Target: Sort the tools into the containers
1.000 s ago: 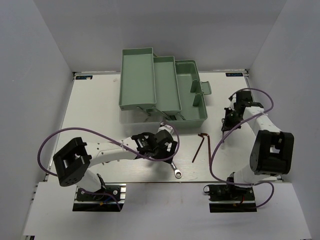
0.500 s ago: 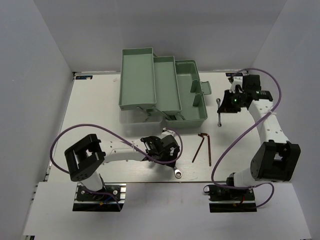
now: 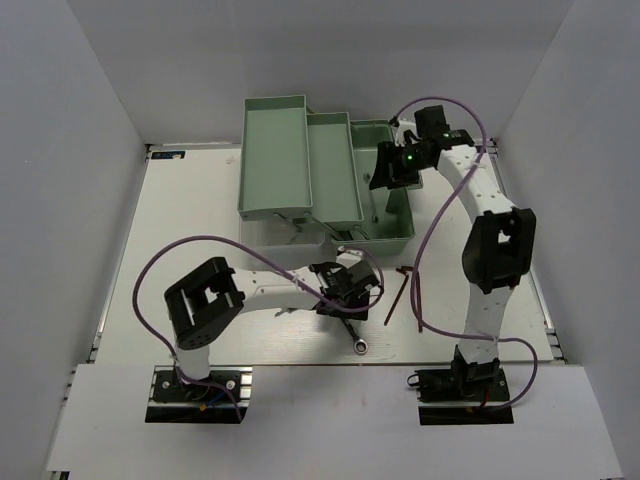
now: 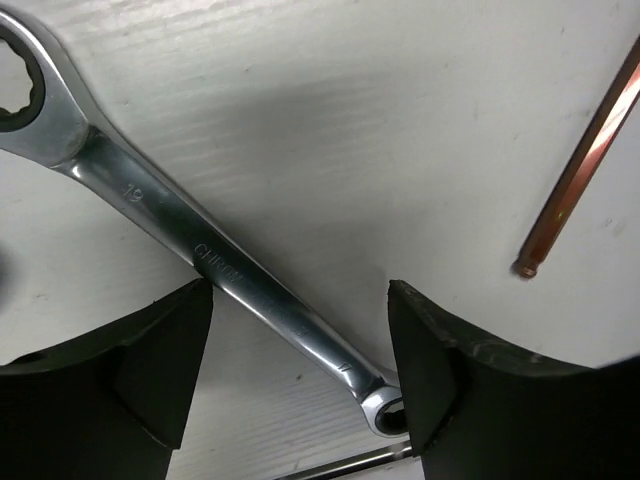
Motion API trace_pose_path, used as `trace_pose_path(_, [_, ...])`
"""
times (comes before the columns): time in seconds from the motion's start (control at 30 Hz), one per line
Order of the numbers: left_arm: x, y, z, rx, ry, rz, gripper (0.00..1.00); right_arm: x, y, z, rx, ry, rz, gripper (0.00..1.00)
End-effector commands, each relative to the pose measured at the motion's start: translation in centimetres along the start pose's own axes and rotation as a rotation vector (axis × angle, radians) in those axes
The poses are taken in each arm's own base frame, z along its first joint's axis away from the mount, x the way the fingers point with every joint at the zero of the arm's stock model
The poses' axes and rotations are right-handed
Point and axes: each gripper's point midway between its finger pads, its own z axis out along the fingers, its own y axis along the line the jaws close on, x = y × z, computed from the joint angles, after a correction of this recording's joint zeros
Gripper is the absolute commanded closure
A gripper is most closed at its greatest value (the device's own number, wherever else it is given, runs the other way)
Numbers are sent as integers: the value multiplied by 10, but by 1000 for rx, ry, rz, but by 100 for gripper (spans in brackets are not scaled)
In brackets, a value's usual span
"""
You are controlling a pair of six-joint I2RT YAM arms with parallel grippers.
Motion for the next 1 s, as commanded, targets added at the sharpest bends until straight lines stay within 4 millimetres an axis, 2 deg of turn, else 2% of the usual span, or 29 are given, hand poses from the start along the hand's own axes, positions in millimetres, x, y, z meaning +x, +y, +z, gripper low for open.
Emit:
trace_pose_path(0.0, [2, 0, 1, -79, 26, -42, 20, -5, -2, -8, 41, -11, 21, 23])
trace_pose_path(0.03, [7, 8, 1, -122, 42, -53, 22, -4, 0, -10, 40, -25, 12, 17])
trace_pose_path(0.07, [4, 9, -1, -135, 37, -63, 23, -7, -1, -11, 43, -42, 9, 17])
trace_pose_path(0.13, [12, 15, 0, -174, 51, -77, 25, 0, -2, -18, 49, -52, 9, 9])
trace_pose_path(0.23, [12, 17, 0, -189, 45, -102, 26, 8, -5, -25, 71, -71, 3, 9])
trace_pose_path(0.27, [18, 23, 4, -219, 64, -101, 27, 10, -4, -26, 76, -72, 0, 9])
trace_pose_path(0.33, [26, 27, 8, -264, 79, -103, 37, 23, -6, -31, 75, -88, 12, 9])
trace_pose_path(0.37, [27, 28, 7, -272, 82, -114, 37, 18, -6, -37, 74, -114, 5, 9])
trace_pose_path(0.4, [31, 32, 13, -290, 94, -107, 40, 31, -7, -39, 72, -102, 15, 9])
trace_pose_path(0.47, [37, 33, 18, -302, 109, -125, 43, 29, 1, -54, 56, -141, 3, 9])
trace_pose_path(0.57, [49, 39, 26, -335, 130, -111, 46, 49, 0, -59, 41, -124, 25, 9])
trace_pose_path(0.6, [51, 41, 28, -343, 133, -117, 55, 51, 0, -60, 40, -123, 23, 9])
trace_pose_path(0.63, [56, 45, 30, -358, 142, -111, 58, 50, 1, -67, 39, -138, 20, 9])
trace_pose_path(0.7, [61, 43, 33, -350, 164, -115, 65, 63, -2, -68, 37, -117, 28, 9])
trace_pose_path(0.73, [64, 47, 35, -358, 166, -125, 73, 65, -2, -72, 38, -121, 27, 9])
trace_pose_path(0.8, [75, 46, 38, -339, 188, -132, 79, 79, -5, -73, 41, -99, 5, 9])
trace_pose_path(0.83, [83, 54, 38, -345, 202, -131, 86, 86, -6, -73, 40, -81, 9, 9])
trace_pose_path(0.87, [89, 56, 39, -339, 218, -133, 89, 103, -13, -73, 51, -50, -6, 9])
trace_pose_path(0.9, [91, 50, 39, -303, 212, -136, 91, 107, -9, -77, 39, -56, -30, 9])
trace_pose_path(0.93, [96, 55, 37, -304, 223, -136, 97, 111, -11, -76, 40, -60, -76, 9])
trace_pose_path(0.97, [99, 51, 37, -289, 228, -131, 100, 125, -13, -78, 38, -60, -71, 9])
